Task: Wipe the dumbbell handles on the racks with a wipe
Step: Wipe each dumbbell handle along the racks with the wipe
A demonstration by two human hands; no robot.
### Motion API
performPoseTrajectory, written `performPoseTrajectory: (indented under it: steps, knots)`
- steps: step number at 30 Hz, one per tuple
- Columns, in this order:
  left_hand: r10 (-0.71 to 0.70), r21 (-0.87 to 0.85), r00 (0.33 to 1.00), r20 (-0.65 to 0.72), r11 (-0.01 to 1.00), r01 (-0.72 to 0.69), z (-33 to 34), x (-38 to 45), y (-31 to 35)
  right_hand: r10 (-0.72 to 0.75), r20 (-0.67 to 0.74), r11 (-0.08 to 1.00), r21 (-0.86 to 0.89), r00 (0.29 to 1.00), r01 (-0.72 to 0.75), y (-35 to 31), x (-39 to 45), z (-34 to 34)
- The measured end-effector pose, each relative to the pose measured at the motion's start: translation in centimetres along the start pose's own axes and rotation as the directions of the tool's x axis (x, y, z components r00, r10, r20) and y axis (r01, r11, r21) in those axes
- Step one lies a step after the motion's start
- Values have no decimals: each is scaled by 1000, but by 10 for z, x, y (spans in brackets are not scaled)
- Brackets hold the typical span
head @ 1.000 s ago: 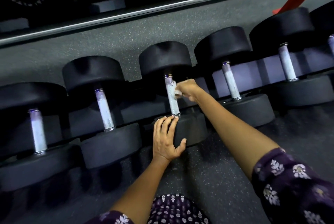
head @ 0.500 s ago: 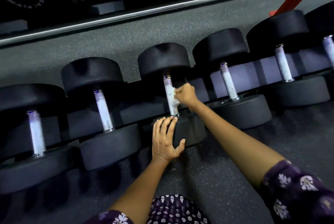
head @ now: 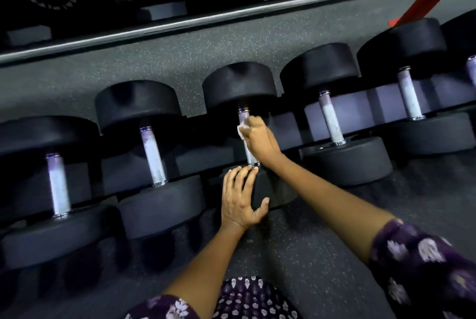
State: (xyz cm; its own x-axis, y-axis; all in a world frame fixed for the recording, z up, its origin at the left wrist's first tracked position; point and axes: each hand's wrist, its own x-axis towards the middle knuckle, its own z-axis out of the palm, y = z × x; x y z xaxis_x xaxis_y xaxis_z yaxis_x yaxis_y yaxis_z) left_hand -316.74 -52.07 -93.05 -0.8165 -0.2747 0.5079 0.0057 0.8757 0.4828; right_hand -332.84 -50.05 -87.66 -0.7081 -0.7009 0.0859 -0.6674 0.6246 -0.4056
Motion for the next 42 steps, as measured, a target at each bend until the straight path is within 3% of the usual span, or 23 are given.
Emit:
performPoseTrajectory:
  steps: [3,5,8,11,15,16,18,20,23,25,27,29,31,32,34,36,39,42]
  knots:
    - [-8,-6,1000,8,1000,8,-1,-2,0,4,-31,1000,-31,1000,-5,0,24,-1]
    - [3,2,1000,15,1000,-3,-1,-1,-1,-138,-70,988,-74,988,133,1,19,2]
    - [5,-17,1000,9,1000,-4,-1,-3,0,-286,75,944,-147,955,294,11,1,1]
    - [-4,-21,1000,13,1000,4,-1,-3,0,-208,146,959,-162,967,231,10,12,-15]
    - [-1,-26,1000,20,1000,2,-2,-2,1,-226,24,937,-270,974,224,-8,29,-21]
    - [-5,-25,1000,18,1000,5,-2,-3,0,-261,68,911,-314,963,269,-12,26,-17]
    - [-7,-25,1000,18,1000,8,-2,-4,0,-232,357,896,-284,905,341,-14,14,-10]
    - [5,-21,1000,20,1000,-4,-1,-4,-2,-164,462,918,-251,872,306,-10,11,-10]
    - [6,-26,1000,9,1000,-5,0,-3,-2,-80,410,971,-175,908,164,-4,31,-23]
    - [7,-29,1000,10,1000,-7,-1,-3,-1,-83,376,956,-233,923,181,-4,37,-27]
    - [7,-26,1000,14,1000,-7,-1,-3,-1,-142,473,892,-320,870,320,-14,26,-28]
    - [9,-21,1000,15,1000,-9,-1,-4,-1,-165,644,793,-364,747,489,-22,11,-23]
    - [10,-20,1000,18,1000,-10,-1,-4,-1,-141,721,777,-345,679,527,-25,10,-21]
    - [6,-22,1000,19,1000,-5,0,-5,-1,-146,713,773,-351,686,528,-27,15,-23]
    - [-7,-29,1000,19,1000,7,-1,-4,-1,-233,582,717,-439,779,542,-32,27,-29]
    - [-7,-34,1000,20,999,7,-1,-3,-1,-192,532,721,-494,825,486,-35,29,-38]
    - [3,-28,1000,17,1000,-3,-2,-3,-1,-181,674,629,-480,716,611,-27,18,-28]
    - [9,-26,1000,14,1000,-9,-2,-4,-2,-160,766,740,-325,623,589,-22,14,-27]
